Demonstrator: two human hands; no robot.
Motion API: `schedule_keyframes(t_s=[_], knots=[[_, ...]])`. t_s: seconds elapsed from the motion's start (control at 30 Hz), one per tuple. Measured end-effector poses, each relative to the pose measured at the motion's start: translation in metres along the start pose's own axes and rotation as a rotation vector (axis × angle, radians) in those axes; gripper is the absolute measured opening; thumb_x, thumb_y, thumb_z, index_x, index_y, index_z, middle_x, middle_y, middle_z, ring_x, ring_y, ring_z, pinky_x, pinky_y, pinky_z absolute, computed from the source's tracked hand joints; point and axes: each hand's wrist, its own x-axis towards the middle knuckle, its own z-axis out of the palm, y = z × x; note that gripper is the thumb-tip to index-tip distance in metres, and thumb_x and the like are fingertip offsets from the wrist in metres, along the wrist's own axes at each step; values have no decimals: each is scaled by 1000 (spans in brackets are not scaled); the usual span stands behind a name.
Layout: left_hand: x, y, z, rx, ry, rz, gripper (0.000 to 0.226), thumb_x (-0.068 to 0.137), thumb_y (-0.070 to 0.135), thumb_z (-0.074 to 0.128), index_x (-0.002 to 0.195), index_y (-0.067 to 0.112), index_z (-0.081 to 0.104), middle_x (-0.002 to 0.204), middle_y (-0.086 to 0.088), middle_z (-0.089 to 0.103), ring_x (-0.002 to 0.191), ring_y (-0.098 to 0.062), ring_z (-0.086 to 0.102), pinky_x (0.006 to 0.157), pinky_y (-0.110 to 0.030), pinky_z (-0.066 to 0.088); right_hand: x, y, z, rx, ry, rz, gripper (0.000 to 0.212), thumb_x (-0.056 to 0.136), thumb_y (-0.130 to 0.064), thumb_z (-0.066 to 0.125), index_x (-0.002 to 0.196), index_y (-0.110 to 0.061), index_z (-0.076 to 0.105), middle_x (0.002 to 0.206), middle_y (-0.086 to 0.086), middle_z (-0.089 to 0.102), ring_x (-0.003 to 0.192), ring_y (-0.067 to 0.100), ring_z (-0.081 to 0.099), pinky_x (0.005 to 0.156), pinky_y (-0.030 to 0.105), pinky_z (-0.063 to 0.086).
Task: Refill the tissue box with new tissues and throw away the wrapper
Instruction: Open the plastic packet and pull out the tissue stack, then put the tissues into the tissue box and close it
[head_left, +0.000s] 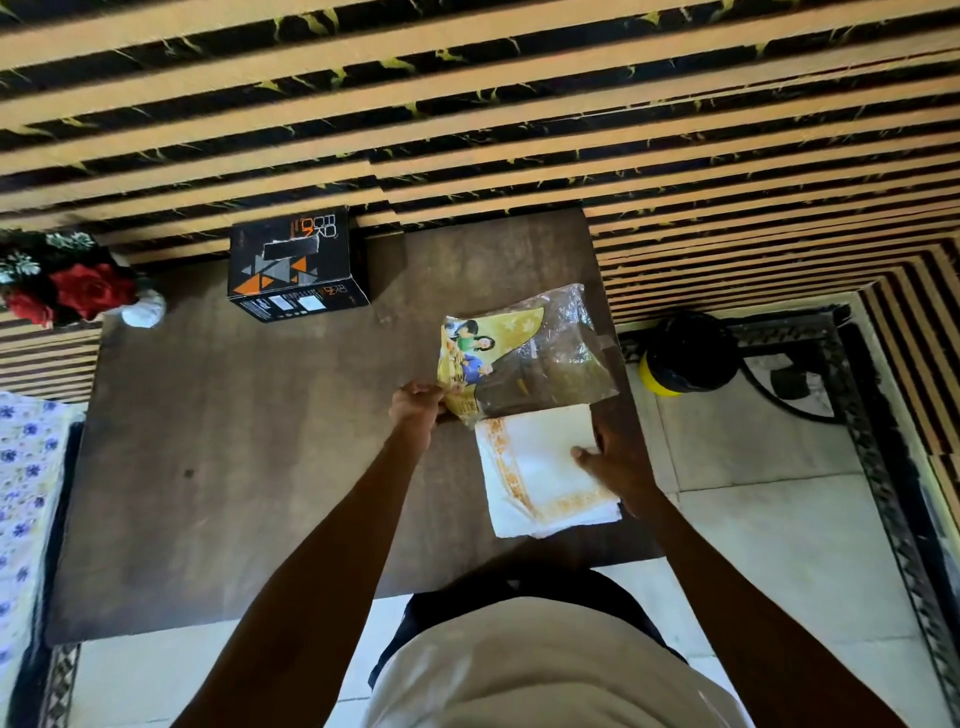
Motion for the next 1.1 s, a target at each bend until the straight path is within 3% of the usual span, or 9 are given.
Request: schedule_keyframes(t_s=[0.1,0.27,0.37,0.53,0.7,0.83,0.87,1.0,1.1], knots=[[0,-2,-2,17,-8,26,14,89,3,62,102,2,67,97,-19,68,67,-21,65,37,-14,49,0,-4,-4,-50,-17,-43,52,90,-16,64,138,-16,45,137,8,56,121,28,56,102,48,48],[2,-6,-3,16,25,41,29,86,-11,55,71,13,63,89,-22,68,65,-26,66,41,-25,57,-8,-19,-9,-13,-78,-99,51,90,-9,63,137,-14,44,131,8,58,115,24,58,97,40,51],[3,-8,-3,23,39,47,20,86,-2,62,75,15,65,94,-21,71,76,-30,71,44,-24,57,-4,-11,-5,-63,4,-61,52,90,-17,64,138,-15,44,133,9,58,118,29,58,99,47,50],[4,-12,-5,30,39,54,7,87,9,66,85,16,66,98,-16,72,81,-26,71,41,-16,53,-2,-9,0,-122,5,35,50,93,-14,59,139,-9,41,131,15,57,118,33,56,98,40,49],[7,-10,-5,33,5,69,7,88,10,65,86,17,63,104,-17,72,92,-30,72,62,-30,60,-2,-10,-1,-210,35,39,50,92,-23,61,137,-10,43,133,14,58,118,34,58,98,45,50],[-7,-2,-5,92,-88,136,16,93,7,57,78,14,58,72,-5,59,55,-3,64,39,-10,45,-10,-17,2,-341,246,-35,49,89,-34,63,130,-15,46,127,9,62,113,31,61,91,43,51],[-9,-2,-6,96,-74,157,19,93,9,57,76,15,56,69,-2,55,55,-3,62,38,-10,44,-13,-20,3,-359,312,-63,45,89,-34,63,127,-16,48,125,8,64,110,30,63,89,41,51],[-12,-7,-7,81,35,195,10,93,15,59,93,16,49,90,-5,61,76,-17,59,65,-28,51,-18,-24,3,-339,415,-158,32,91,-31,57,118,-15,58,116,8,69,103,29,65,83,32,49],[-13,-15,-8,142,94,253,43,89,20,65,123,6,43,118,-15,60,99,-28,61,84,-40,52,-20,-33,5,-230,366,-254,29,91,-26,61,115,-10,64,112,9,71,100,25,66,81,26,52]])
